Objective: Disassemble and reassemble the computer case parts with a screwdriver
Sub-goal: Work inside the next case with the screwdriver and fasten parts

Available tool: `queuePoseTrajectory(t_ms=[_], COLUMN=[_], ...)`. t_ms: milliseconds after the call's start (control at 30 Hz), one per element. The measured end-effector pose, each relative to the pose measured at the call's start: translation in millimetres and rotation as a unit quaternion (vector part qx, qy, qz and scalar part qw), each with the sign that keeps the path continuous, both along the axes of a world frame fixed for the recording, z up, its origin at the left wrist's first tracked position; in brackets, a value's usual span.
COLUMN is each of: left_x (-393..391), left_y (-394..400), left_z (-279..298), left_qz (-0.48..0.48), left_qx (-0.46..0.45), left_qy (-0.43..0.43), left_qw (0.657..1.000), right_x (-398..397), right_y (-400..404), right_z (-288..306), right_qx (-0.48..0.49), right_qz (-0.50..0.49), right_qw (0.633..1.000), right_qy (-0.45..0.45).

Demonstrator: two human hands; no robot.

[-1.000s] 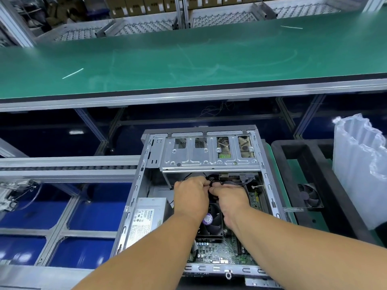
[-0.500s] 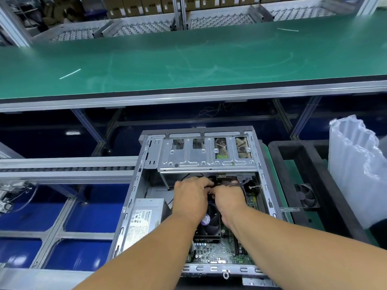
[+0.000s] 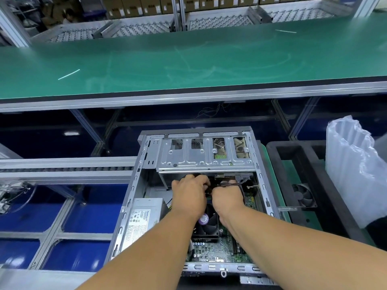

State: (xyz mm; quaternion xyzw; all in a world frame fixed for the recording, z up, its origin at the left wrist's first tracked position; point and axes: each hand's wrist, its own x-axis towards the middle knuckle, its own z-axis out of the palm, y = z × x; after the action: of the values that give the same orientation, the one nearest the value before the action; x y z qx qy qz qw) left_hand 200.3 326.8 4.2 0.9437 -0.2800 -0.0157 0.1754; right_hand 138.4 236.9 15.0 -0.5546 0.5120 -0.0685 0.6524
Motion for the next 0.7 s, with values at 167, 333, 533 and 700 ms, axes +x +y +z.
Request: queuePoseTrajectory(t_ms=[167, 333, 533, 700], left_x=[2, 7, 7, 21], left_y=[-4, -5, -3, -8], left_z=[2, 6, 6, 15], left_qz=[0.052, 0.098, 0.052, 0.020], left_qx=[-0.006, -0.015, 0.070, 0.179], left_qy=[0.074, 0.127, 0.164, 0.173], left_qw=[0.996, 0.987, 0.983, 0.968], right_x=[-3, -6, -7, -3], right_y=[1, -1, -5, -6], right_z=[-2, -4, -6, -8], right_qx=[-0.009, -0.033, -0.155, -0.146], right_qz=[0.016, 0.057, 0.179, 0.150], right_qw=[1.000, 0.998, 0.971, 0.978], right_qy=[0.011, 0.000, 0.032, 0.018])
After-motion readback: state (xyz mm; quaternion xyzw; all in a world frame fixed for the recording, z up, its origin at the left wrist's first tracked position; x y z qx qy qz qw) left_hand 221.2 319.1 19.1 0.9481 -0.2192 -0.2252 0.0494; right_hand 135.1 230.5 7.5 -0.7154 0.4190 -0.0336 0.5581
